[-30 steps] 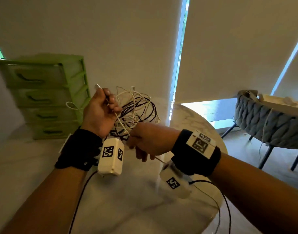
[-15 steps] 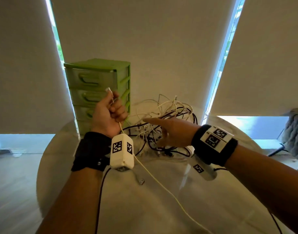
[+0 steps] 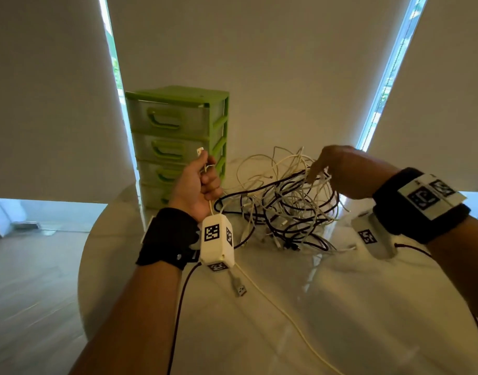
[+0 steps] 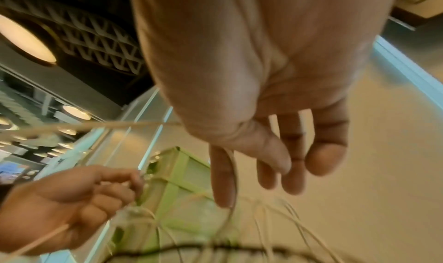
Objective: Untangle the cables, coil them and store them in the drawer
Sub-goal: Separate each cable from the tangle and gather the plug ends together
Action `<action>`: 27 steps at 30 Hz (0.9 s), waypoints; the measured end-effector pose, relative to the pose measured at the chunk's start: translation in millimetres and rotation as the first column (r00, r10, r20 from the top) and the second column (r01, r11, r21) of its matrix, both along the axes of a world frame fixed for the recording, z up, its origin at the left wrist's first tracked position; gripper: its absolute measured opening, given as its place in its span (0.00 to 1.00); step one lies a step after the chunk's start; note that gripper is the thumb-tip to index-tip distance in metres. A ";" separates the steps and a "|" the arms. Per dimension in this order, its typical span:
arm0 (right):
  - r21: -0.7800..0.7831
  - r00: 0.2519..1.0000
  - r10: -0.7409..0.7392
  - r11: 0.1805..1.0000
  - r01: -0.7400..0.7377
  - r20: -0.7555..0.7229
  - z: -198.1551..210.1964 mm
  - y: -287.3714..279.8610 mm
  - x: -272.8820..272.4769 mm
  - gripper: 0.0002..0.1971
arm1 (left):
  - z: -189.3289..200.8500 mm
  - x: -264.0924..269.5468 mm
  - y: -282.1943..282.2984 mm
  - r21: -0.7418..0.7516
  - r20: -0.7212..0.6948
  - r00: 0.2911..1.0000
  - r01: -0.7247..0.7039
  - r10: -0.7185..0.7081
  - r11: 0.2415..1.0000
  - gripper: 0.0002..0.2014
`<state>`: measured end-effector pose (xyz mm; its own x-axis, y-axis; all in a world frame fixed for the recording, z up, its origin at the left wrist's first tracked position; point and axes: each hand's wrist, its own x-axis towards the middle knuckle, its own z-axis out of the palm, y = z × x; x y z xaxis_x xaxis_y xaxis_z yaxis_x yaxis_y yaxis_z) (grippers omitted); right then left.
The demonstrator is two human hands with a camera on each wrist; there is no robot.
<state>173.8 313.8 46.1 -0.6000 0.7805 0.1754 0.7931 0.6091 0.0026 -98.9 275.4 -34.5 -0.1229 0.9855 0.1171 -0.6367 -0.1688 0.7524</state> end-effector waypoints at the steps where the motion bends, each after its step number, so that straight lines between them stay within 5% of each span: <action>1: 0.079 0.998 0.028 0.997 -0.023 -0.063 7.4 -3.7 -4.7 0.26 | 0.0 -0.6 0.1 0.002 0.003 1.000 0.002 -0.002 1.000 0.16; 4: 0.175 0.968 0.215 0.966 -0.191 -0.131 15.9 -30.2 -39.4 0.22 | -0.5 -2.1 -0.3 -0.001 -0.002 1.000 0.000 0.000 1.000 0.17; 7: -0.114 0.905 0.406 0.912 -0.393 0.129 -13.5 -58.6 -87.4 0.13 | -1.2 -0.1 -1.7 -0.008 0.008 1.000 -0.006 0.006 1.000 0.17; 10: -0.210 0.783 0.399 0.917 -0.340 0.478 -49.4 -63.1 -117.1 0.15 | -1.5 2.5 -5.7 -0.026 0.006 1.000 -0.011 0.011 1.000 0.17; 17: -0.211 0.656 0.465 0.878 -0.431 0.595 -81.0 -60.0 -122.1 0.16 | -3.3 -1.0 -5.3 -0.031 0.014 1.000 -0.014 0.014 0.999 0.17; 23: -0.155 0.718 0.512 0.850 -0.504 0.472 -92.8 -45.3 -98.8 0.15 | -6.5 0.1 -3.9 -0.024 0.003 1.000 -0.024 0.024 0.999 0.17; 25: -0.219 0.853 0.507 0.852 -0.475 0.122 -90.8 -44.3 -94.3 0.11 | -6.1 1.1 -3.7 -0.026 -0.001 1.000 -0.022 0.022 0.999 0.17; 27: -0.300 0.910 0.332 0.867 -0.398 -0.249 -79.9 -41.3 -90.0 0.07 | -4.3 1.1 -3.8 -0.023 0.007 1.000 -0.024 0.024 0.999 0.17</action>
